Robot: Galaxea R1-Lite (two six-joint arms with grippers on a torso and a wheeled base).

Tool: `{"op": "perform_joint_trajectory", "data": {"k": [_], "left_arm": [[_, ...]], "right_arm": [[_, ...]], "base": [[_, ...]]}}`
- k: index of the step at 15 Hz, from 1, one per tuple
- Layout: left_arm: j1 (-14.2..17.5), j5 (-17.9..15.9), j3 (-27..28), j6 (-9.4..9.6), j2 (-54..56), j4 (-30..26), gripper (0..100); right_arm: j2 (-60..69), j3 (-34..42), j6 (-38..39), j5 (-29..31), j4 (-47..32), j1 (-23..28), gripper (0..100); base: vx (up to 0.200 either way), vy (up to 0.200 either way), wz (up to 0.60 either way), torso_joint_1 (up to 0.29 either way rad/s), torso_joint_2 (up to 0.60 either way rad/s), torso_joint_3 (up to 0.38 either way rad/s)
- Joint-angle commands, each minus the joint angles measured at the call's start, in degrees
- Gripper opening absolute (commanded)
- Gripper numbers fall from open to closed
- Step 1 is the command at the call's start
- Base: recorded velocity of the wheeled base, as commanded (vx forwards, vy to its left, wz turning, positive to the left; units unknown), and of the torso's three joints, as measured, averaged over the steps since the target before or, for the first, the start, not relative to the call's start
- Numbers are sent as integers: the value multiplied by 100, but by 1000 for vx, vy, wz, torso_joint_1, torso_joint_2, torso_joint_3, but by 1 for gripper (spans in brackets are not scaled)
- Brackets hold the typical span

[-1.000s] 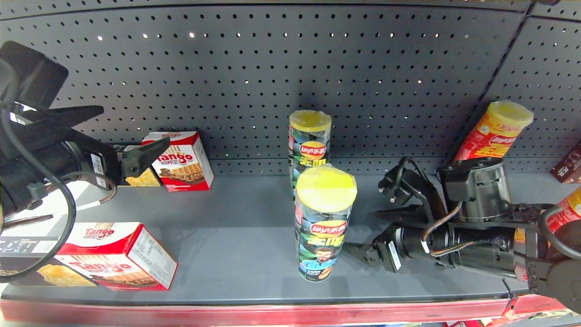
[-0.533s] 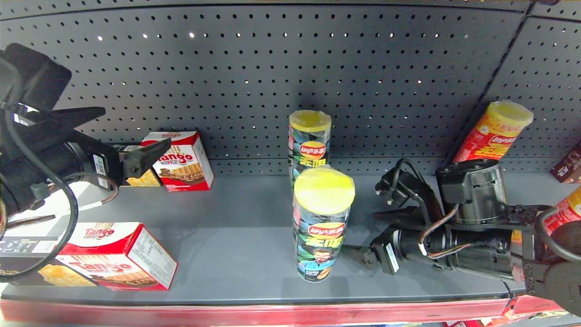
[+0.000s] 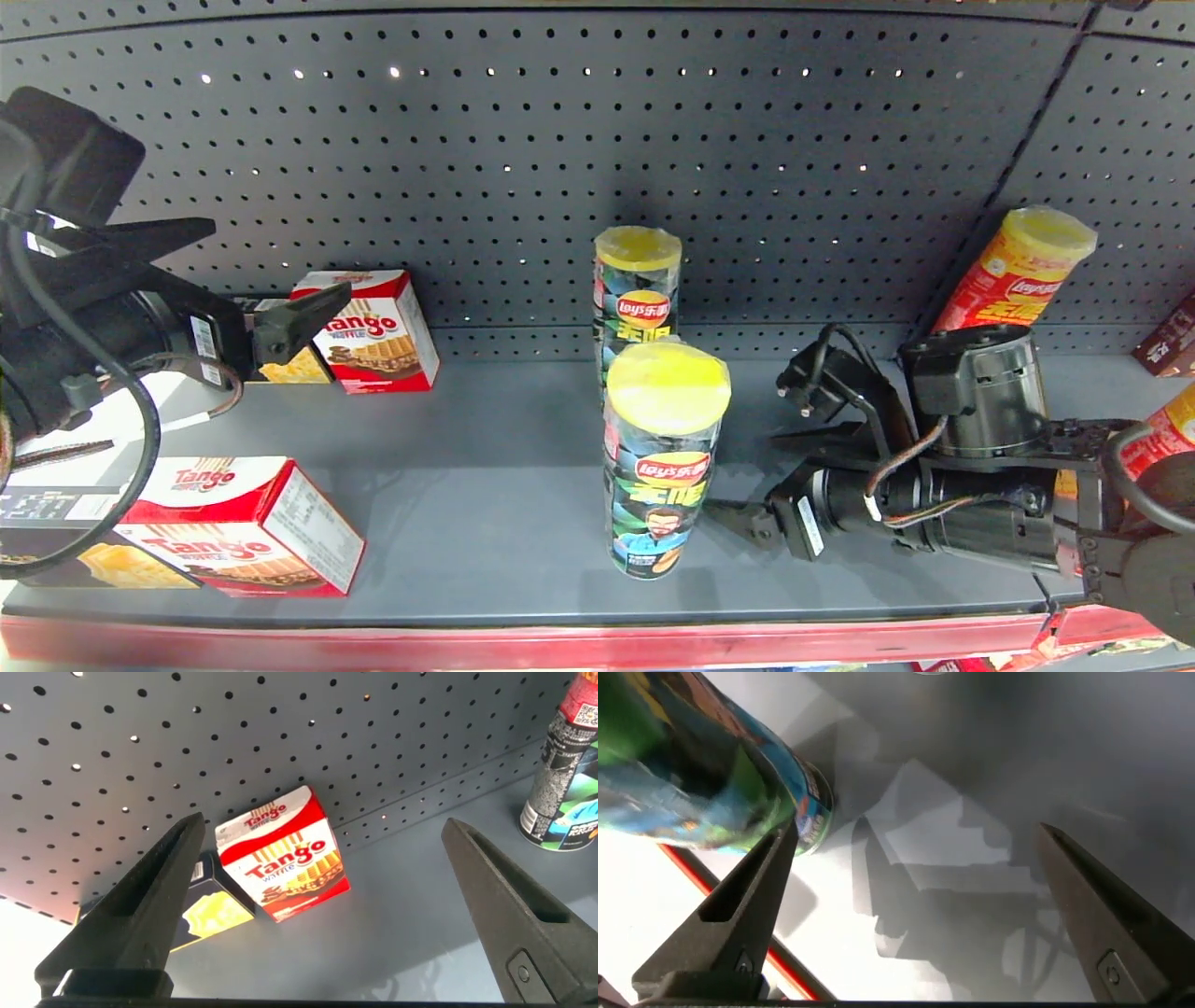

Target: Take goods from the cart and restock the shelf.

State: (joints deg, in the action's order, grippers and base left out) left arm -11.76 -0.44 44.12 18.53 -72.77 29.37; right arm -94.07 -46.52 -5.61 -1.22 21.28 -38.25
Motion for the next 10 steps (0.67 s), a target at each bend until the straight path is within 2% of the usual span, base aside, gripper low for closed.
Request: {"op": "perform_joint_trajectory", "data": {"k": [1,10], "left_arm": [[-1,0,0,-7,-10,-1,100],[7,0,-8,-7,-10,-1,100]], "right_arm": [[-85,-41,-2,-1,7,-68,100],[-111,-6,-2,8,51,-191,100]], "base": [[0,0,0,0,0,0],[0,0,0,0,0,0]]}}
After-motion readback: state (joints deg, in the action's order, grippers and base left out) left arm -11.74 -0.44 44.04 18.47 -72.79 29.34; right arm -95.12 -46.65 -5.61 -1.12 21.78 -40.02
